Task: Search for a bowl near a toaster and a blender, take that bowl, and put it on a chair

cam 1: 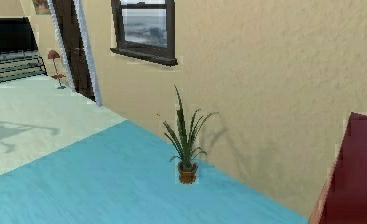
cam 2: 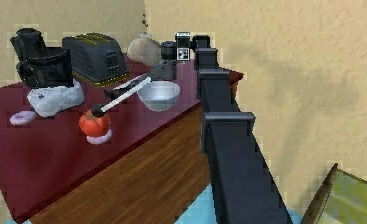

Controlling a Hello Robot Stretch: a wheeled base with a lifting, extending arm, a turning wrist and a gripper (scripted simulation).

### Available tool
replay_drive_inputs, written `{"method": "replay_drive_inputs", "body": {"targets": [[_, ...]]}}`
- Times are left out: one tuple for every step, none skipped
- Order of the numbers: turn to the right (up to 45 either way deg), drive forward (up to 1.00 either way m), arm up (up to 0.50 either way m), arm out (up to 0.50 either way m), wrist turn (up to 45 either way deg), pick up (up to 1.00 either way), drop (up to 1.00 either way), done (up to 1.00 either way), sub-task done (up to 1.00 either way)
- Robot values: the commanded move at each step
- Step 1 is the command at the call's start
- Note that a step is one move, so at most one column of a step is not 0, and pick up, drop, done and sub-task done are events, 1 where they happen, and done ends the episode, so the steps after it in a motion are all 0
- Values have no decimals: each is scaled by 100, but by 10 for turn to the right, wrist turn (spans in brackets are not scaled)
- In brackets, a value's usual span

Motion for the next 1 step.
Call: {"method": "replay_drive_inputs", "body": {"targets": [[0,0,0,0,450,0,0,0,0]]}}
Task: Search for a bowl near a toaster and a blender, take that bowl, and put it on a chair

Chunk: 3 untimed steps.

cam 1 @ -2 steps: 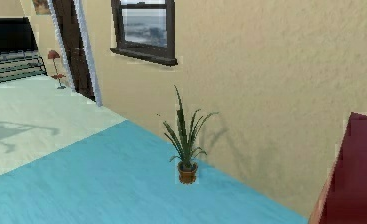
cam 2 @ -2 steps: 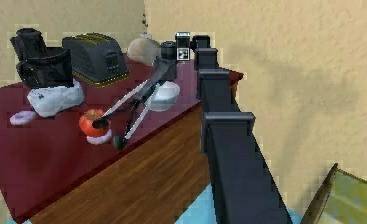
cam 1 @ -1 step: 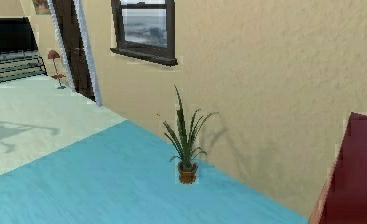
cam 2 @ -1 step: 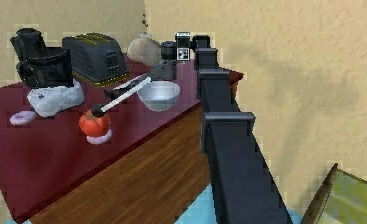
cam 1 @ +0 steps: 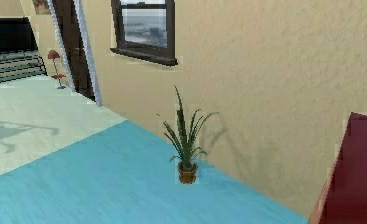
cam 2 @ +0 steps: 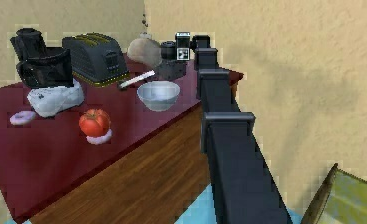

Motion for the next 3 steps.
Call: {"method": "replay_drive_inputs", "body": {"targets": [[0,0,0,0,210,0,0,0,0],[0,0,-8,0,0,0,0,0,0],[0,0,0,0,0,100,0,0,0]]}}
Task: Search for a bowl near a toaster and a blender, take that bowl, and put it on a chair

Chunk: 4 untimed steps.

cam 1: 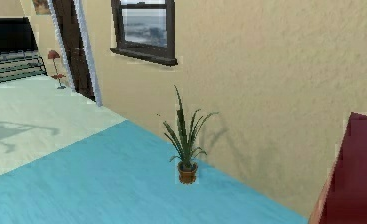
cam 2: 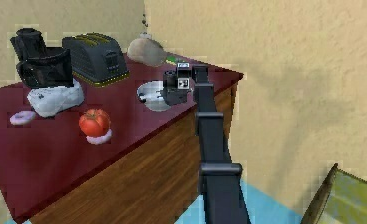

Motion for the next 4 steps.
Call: {"method": "replay_drive_inputs", "body": {"targets": [[0,0,8,0,0,0,0,0,0],[0,0,0,0,-450,0,0,0,0],[0,0,0,0,-450,0,0,0,0],[0,0,0,0,-150,0,0,0,0]]}}
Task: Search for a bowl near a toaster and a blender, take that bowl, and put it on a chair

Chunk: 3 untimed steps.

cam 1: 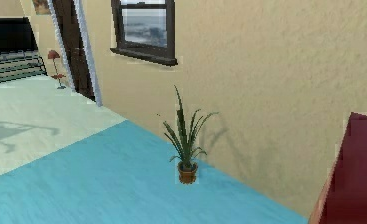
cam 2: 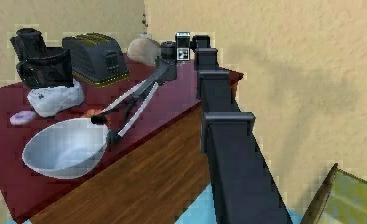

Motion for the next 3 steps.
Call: {"method": "replay_drive_inputs", "body": {"targets": [[0,0,0,-42,0,0,0,0,0],[-450,0,0,0,0,0,0,0,0],[-270,0,0,0,0,0,0,0,0]]}}
